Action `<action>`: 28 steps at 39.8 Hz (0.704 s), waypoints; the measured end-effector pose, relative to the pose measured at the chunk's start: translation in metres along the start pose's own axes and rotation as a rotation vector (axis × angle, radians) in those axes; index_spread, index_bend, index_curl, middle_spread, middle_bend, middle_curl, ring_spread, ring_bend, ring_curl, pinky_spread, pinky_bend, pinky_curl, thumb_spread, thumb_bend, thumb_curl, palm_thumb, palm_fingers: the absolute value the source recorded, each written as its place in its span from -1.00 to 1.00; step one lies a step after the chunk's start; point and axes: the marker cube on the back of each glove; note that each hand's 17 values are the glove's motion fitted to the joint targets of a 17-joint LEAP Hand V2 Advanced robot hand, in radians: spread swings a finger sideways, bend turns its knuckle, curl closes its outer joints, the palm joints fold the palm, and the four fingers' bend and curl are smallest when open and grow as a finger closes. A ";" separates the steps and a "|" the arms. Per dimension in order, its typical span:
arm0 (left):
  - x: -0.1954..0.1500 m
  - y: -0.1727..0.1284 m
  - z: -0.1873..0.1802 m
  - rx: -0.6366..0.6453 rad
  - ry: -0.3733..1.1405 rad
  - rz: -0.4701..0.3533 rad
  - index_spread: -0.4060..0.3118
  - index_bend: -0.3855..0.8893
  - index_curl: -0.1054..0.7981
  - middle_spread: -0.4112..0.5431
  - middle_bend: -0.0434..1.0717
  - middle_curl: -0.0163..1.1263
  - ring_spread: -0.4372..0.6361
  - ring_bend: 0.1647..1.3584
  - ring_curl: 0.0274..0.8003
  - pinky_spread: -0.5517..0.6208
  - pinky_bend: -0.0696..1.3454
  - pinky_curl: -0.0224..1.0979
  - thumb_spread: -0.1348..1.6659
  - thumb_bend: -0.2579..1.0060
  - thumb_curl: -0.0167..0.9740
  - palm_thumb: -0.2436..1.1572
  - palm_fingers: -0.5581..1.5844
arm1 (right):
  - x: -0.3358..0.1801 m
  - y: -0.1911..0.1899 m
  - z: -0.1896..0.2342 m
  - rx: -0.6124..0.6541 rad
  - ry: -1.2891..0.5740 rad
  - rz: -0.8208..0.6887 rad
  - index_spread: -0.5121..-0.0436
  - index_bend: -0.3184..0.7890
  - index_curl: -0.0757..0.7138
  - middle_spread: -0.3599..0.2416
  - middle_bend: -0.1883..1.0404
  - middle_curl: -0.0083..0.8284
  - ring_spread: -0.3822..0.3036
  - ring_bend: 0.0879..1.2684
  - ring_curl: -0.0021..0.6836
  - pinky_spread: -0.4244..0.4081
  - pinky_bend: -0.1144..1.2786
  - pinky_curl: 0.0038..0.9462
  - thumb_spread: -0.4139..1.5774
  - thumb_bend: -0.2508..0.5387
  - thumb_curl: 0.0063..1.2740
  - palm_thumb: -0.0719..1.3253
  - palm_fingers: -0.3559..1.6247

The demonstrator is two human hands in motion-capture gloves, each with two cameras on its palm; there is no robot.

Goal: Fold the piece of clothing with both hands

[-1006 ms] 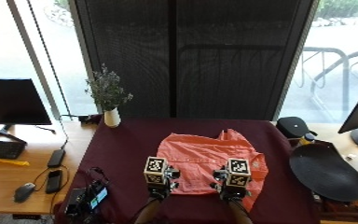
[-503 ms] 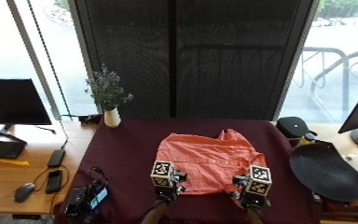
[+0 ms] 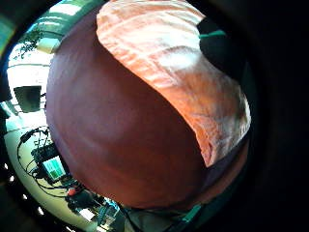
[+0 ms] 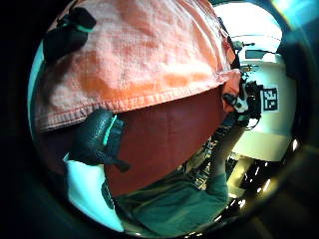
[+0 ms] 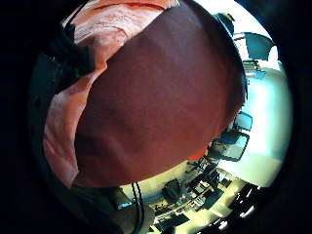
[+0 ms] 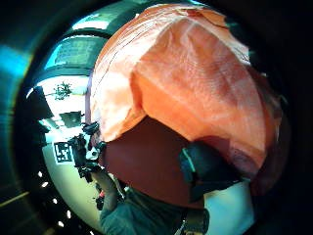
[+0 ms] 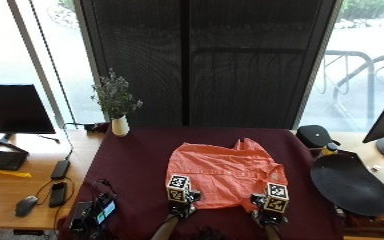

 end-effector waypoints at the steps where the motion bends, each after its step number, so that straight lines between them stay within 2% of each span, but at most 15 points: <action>1: 0.000 0.001 0.001 -0.006 -0.005 0.025 -0.25 -0.02 -0.06 -0.38 -0.41 -0.25 -0.16 -0.40 -0.26 0.30 -0.47 -0.41 0.32 -0.62 -0.27 0.07 0.09 | -0.001 -0.001 0.002 0.014 -0.001 -0.005 -0.15 -0.38 -0.43 -0.05 -0.17 -0.09 -0.02 -0.01 0.07 0.24 0.02 -0.31 0.46 -0.36 -0.46 0.02 -0.06; 5: -0.004 -0.016 0.014 0.055 -0.044 0.078 -0.32 0.04 0.02 -0.42 -0.44 -0.25 -0.20 -0.47 -0.27 0.29 -0.55 -0.43 0.32 -0.63 -0.27 0.06 0.14 | -0.004 -0.002 0.005 0.054 -0.021 -0.028 -0.17 -0.27 -0.40 -0.37 -0.06 -0.02 -0.23 0.04 0.14 0.05 -0.01 -0.32 0.45 -0.34 -0.43 0.12 0.11; 6: -0.005 -0.026 0.020 0.097 -0.050 0.088 -0.34 0.05 0.03 -0.42 -0.47 -0.25 -0.19 -0.48 -0.27 0.28 -0.55 -0.42 0.32 -0.64 -0.27 0.05 0.13 | -0.005 -0.002 0.004 0.065 -0.022 -0.032 -0.16 -0.21 -0.37 -0.43 -0.01 0.02 -0.28 0.06 0.17 -0.04 -0.02 -0.32 0.45 -0.31 -0.42 0.16 0.23; 7: -0.007 -0.037 0.026 0.139 -0.060 0.093 -0.34 0.04 0.04 -0.43 -0.45 -0.23 -0.21 -0.49 -0.26 0.29 -0.57 -0.42 0.32 -0.63 -0.27 0.06 0.14 | -0.005 -0.001 0.003 0.078 -0.021 -0.034 -0.16 -0.26 -0.40 -0.47 -0.04 0.00 -0.30 0.05 0.15 -0.04 -0.03 -0.33 0.45 -0.33 -0.42 0.16 0.19; 8: -0.008 -0.044 0.031 0.180 -0.073 0.093 -0.36 0.04 0.05 -0.43 -0.49 -0.23 -0.20 -0.50 -0.26 0.28 -0.57 -0.42 0.33 -0.64 -0.28 0.05 0.13 | -0.006 -0.001 0.002 0.091 -0.018 -0.036 -0.16 -0.12 -0.32 -0.48 0.03 0.05 -0.34 0.08 0.20 -0.12 -0.08 -0.33 0.45 -0.29 -0.41 0.22 0.33; 9: -0.008 -0.048 0.034 0.219 -0.089 0.091 -0.38 0.06 0.07 -0.45 -0.50 -0.23 -0.23 -0.51 -0.26 0.27 -0.58 -0.42 0.33 -0.64 -0.28 0.04 0.15 | -0.006 0.000 0.001 0.104 -0.015 -0.039 -0.14 -0.06 -0.29 -0.50 0.02 0.04 -0.36 0.03 0.16 -0.15 -0.11 -0.35 0.45 -0.27 -0.40 0.26 0.38; 12: -0.008 -0.051 0.036 0.327 -0.154 0.086 -0.44 0.06 0.09 -0.52 -0.42 -0.22 -0.34 -0.50 -0.27 0.24 -0.68 -0.46 0.34 -0.62 -0.28 0.06 0.27 | -0.005 0.002 -0.001 0.127 -0.006 -0.052 -0.12 -0.04 -0.19 -0.49 -0.04 0.05 -0.45 0.03 0.22 -0.35 -0.08 -0.30 0.44 -0.21 -0.36 0.37 0.55; 14: -0.008 -0.052 0.036 0.374 -0.198 0.093 -0.50 0.11 0.13 -0.58 -0.34 -0.21 -0.44 -0.49 -0.26 0.20 -0.74 -0.50 0.35 -0.60 -0.28 0.10 0.39 | -0.003 0.004 -0.002 0.126 0.001 -0.061 -0.11 -0.06 -0.13 -0.50 -0.05 0.07 -0.49 0.01 0.24 -0.43 -0.07 -0.28 0.43 -0.20 -0.35 0.41 0.57; 15: -0.008 -0.051 0.036 0.392 -0.221 0.102 -0.48 0.02 0.10 -0.55 -0.46 -0.25 -0.39 -0.53 -0.29 0.23 -0.68 -0.49 0.35 -0.63 -0.28 0.06 0.26 | -0.002 0.006 -0.003 0.121 0.008 -0.066 -0.11 -0.07 -0.10 -0.51 -0.05 0.08 -0.48 -0.01 0.26 -0.39 -0.13 -0.30 0.43 -0.25 -0.36 0.38 0.49; 16: -0.007 -0.050 0.035 0.407 -0.245 0.114 -0.55 0.11 0.16 -0.63 -0.20 -0.13 -0.50 -0.43 -0.18 0.16 -0.79 -0.50 0.36 -0.59 -0.27 0.13 0.48 | -0.001 0.009 -0.005 0.113 0.017 -0.074 -0.10 -0.10 -0.09 -0.51 -0.06 0.08 -0.52 -0.01 0.26 -0.50 -0.05 -0.25 0.43 -0.21 -0.34 0.43 0.60; 17: -0.006 -0.049 0.034 0.419 -0.269 0.126 -0.54 0.09 0.14 -0.62 -0.34 -0.21 -0.49 -0.51 -0.26 0.18 -0.75 -0.53 0.36 -0.61 -0.28 0.11 0.39 | 0.000 0.013 -0.007 0.105 0.028 -0.083 -0.10 -0.09 -0.07 -0.51 -0.07 0.08 -0.52 -0.01 0.27 -0.50 -0.08 -0.26 0.42 -0.23 -0.34 0.43 0.57; 18: -0.005 -0.047 0.034 0.428 -0.288 0.138 -0.59 0.13 0.17 -0.67 -0.17 -0.14 -0.56 -0.42 -0.17 0.14 -0.81 -0.55 0.37 -0.58 -0.27 0.15 0.53 | 0.002 0.018 -0.009 0.097 0.040 -0.092 -0.10 -0.13 -0.06 -0.52 -0.06 0.09 -0.55 -0.01 0.28 -0.57 -0.05 -0.25 0.42 -0.21 -0.33 0.47 0.63; 23: -0.004 -0.041 0.032 0.390 -0.280 0.222 -0.66 0.16 0.23 -0.75 -0.02 -0.07 -0.66 -0.40 -0.12 0.07 -0.80 -0.60 0.40 -0.59 -0.28 0.21 0.56 | 0.005 0.046 -0.026 0.061 0.073 -0.141 -0.10 -0.13 -0.01 -0.54 -0.11 0.09 -0.60 0.05 0.31 -0.70 -0.04 -0.23 0.43 -0.18 -0.32 0.56 0.68; 25: -0.004 -0.028 0.026 0.319 -0.247 0.277 -0.67 0.16 0.25 -0.77 0.04 -0.04 -0.69 -0.38 -0.08 0.05 -0.80 -0.62 0.42 -0.59 -0.28 0.22 0.56 | 0.003 0.060 -0.039 0.054 0.091 -0.163 -0.10 -0.14 0.00 -0.54 -0.11 0.09 -0.62 0.06 0.31 -0.73 -0.04 -0.23 0.43 -0.19 -0.32 0.58 0.69; 28: 0.000 0.004 0.005 0.195 -0.190 0.357 -0.69 0.10 0.25 -0.80 0.11 -0.01 -0.75 -0.22 0.00 0.03 -0.81 -0.65 0.46 -0.59 -0.30 0.24 0.60 | -0.001 0.079 -0.060 0.052 0.127 -0.193 -0.09 -0.14 0.02 -0.55 -0.13 0.09 -0.62 0.09 0.33 -0.78 -0.03 -0.22 0.43 -0.21 -0.33 0.60 0.69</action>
